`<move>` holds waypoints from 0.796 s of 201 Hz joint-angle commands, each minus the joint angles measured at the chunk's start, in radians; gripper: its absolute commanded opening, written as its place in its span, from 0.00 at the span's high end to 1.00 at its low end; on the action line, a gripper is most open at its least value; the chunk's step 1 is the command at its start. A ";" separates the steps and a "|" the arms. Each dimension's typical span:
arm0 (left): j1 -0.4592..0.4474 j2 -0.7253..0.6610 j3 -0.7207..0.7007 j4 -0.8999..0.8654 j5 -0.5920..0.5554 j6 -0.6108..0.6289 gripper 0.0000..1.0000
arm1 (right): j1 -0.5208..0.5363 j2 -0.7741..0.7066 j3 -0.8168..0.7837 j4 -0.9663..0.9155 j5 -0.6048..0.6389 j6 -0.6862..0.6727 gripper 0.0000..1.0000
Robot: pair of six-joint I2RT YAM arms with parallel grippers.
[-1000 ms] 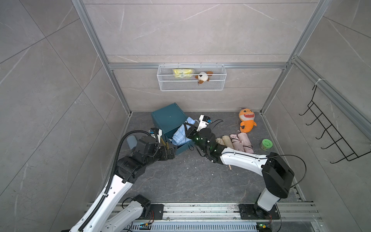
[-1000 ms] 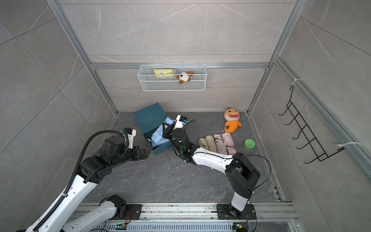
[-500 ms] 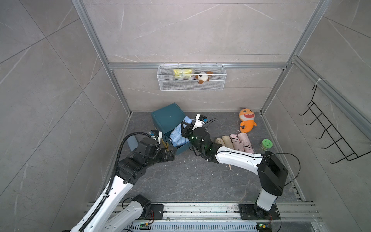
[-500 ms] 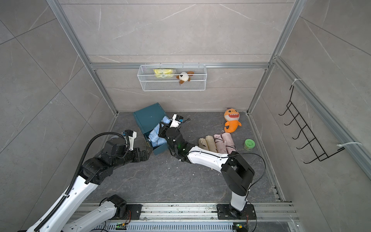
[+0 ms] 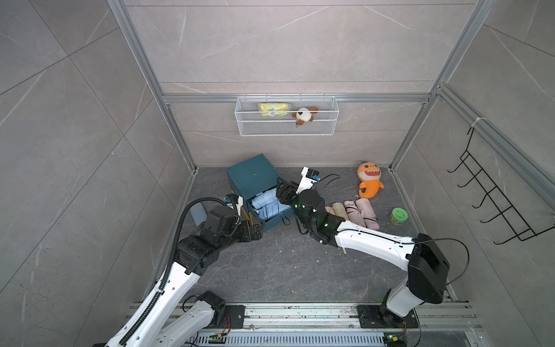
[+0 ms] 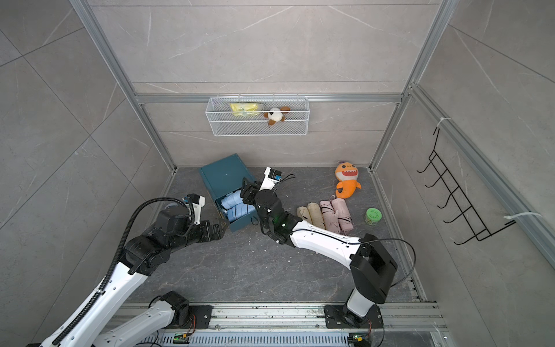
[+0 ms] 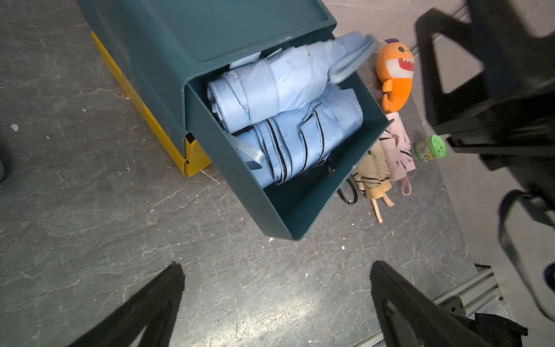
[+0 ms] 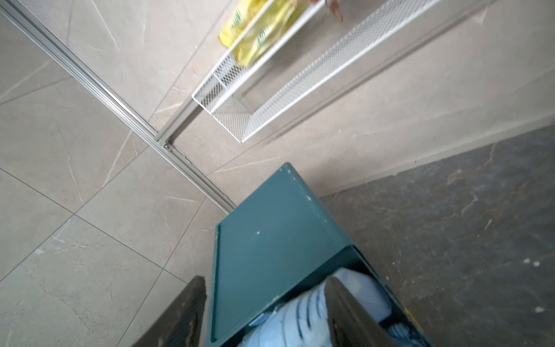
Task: Place the umbrella in the drawer by color
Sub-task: Place the umbrella in the drawer, then close the drawer in the storage box.
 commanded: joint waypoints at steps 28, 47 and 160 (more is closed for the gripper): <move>0.002 0.023 0.034 0.027 0.019 -0.005 0.00 | -0.029 -0.077 0.044 -0.118 -0.050 -0.169 0.35; 0.002 0.032 0.057 0.020 0.001 0.007 0.00 | -0.058 -0.064 0.100 -0.238 -0.146 -0.180 0.37; 0.228 0.248 0.286 0.021 0.047 0.042 0.00 | -0.088 -0.220 -0.073 -0.558 -0.431 -0.290 0.38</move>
